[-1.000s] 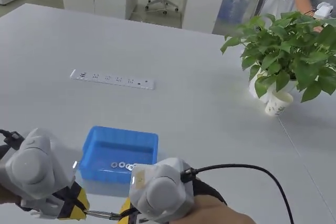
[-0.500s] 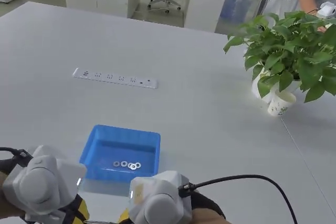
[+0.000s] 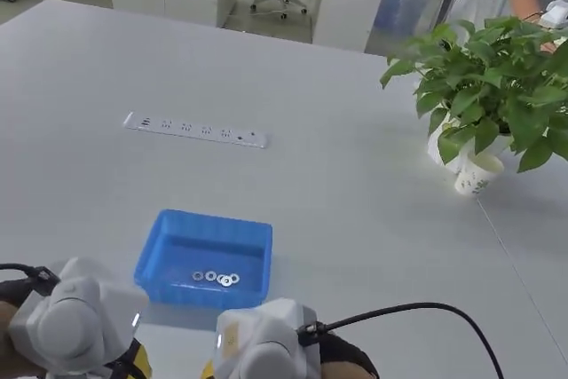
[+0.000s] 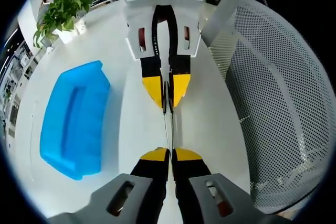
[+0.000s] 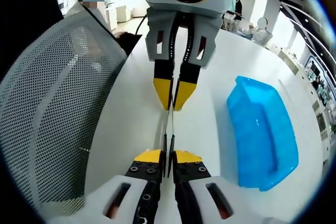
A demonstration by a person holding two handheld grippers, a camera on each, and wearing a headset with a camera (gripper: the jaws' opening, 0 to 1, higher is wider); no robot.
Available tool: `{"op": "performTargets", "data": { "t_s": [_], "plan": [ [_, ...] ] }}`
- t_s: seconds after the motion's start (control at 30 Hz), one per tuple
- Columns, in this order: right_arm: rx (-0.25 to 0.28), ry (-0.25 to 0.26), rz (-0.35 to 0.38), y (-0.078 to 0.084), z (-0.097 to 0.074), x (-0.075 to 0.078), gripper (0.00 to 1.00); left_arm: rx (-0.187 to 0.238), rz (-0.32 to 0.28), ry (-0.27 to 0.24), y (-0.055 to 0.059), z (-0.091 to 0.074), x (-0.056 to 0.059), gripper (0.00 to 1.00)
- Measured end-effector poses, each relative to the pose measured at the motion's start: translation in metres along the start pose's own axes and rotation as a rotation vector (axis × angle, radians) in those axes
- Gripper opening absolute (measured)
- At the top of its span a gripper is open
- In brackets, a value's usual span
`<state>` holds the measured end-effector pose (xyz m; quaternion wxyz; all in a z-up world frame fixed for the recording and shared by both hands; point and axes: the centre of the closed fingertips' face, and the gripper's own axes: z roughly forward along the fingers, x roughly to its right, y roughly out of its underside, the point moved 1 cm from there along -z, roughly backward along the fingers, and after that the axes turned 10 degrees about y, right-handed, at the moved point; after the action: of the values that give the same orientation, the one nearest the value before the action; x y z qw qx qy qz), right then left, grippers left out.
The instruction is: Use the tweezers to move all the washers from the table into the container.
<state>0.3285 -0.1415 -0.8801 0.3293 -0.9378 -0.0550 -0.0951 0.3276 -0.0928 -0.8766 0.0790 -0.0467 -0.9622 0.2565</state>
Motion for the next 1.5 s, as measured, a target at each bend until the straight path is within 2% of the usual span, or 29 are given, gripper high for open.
{"op": "performTargets", "data": {
  "t_s": [0.37,0.97,1.2,1.33,1.5],
  "plan": [
    [-0.012,-0.012,-0.026,0.001,0.003,-0.001,0.11,-0.024,0.000,0.007,0.005,0.003,0.001,0.06],
    [-0.020,-0.004,-0.003,0.001,0.002,0.002,0.17,-0.019,-0.005,0.007,0.005,0.001,-0.001,0.09],
    [-0.017,0.008,0.012,0.000,0.000,0.006,0.21,-0.017,-0.021,0.002,0.006,-0.001,-0.002,0.14],
    [-0.013,0.022,0.034,-0.002,-0.004,0.011,0.27,-0.023,-0.031,0.006,0.011,-0.003,0.001,0.18],
    [0.000,0.044,0.055,-0.004,-0.012,0.018,0.32,0.013,-0.082,-0.021,0.012,-0.013,0.000,0.25]
  ]
}}
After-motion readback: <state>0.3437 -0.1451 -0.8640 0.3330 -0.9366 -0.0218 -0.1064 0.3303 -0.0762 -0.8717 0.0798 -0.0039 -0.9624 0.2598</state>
